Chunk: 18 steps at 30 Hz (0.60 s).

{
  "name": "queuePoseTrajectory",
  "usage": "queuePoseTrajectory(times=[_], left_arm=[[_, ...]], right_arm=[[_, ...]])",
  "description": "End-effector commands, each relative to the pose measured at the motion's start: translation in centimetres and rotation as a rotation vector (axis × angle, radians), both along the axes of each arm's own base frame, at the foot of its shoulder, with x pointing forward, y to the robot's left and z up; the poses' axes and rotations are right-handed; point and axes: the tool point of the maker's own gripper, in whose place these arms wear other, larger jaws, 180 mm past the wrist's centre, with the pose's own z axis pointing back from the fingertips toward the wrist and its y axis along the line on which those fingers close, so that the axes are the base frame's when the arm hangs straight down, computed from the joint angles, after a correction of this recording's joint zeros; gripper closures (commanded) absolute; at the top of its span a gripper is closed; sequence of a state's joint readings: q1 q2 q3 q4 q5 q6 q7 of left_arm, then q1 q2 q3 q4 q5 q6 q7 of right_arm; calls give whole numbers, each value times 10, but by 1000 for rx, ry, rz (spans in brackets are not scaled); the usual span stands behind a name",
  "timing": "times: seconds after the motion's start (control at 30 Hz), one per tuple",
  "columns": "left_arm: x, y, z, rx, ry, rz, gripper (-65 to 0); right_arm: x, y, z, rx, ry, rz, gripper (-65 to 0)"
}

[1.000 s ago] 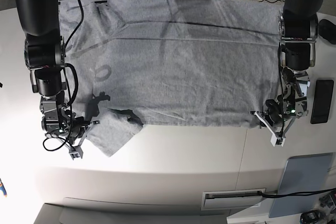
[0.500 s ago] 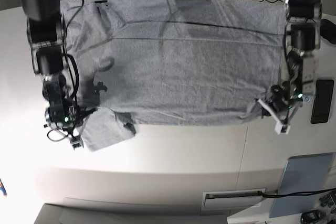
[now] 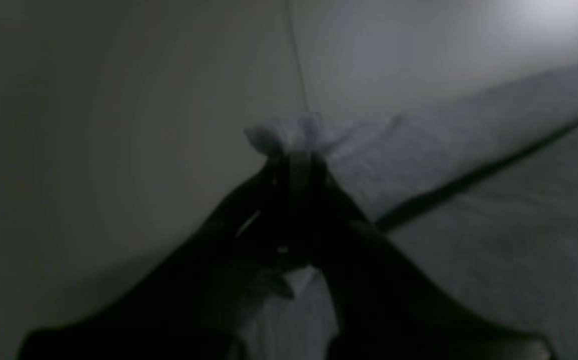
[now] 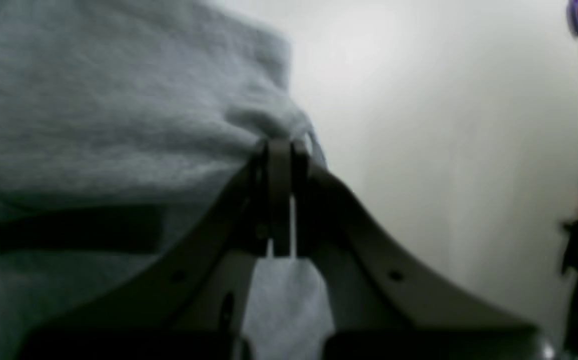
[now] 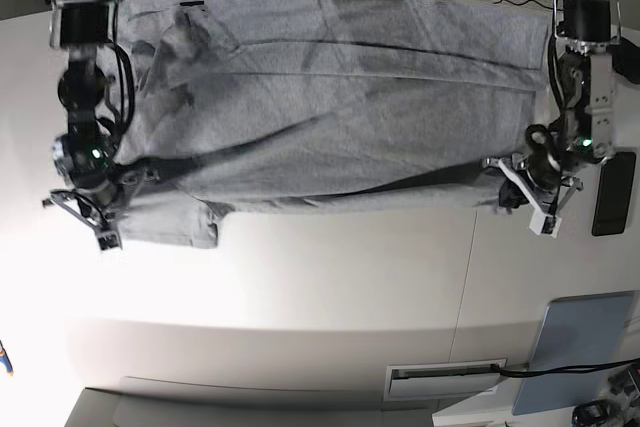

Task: Fold the T-shirt properly
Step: 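Lift the hem and fold it over toward the collar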

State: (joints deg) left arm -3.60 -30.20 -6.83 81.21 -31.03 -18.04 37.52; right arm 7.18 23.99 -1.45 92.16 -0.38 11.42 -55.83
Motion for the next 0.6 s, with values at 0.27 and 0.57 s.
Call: queuePoseTrajectory(times=[0.27,0.57], left_arm=[[-26,25,31,-4,-87,43,0],[-51,45,37,0,-89,96,0]], right_arm=[[-47,-16,22,-181,-12,3,0],[-93,-12,38,-231,-13,4,0]])
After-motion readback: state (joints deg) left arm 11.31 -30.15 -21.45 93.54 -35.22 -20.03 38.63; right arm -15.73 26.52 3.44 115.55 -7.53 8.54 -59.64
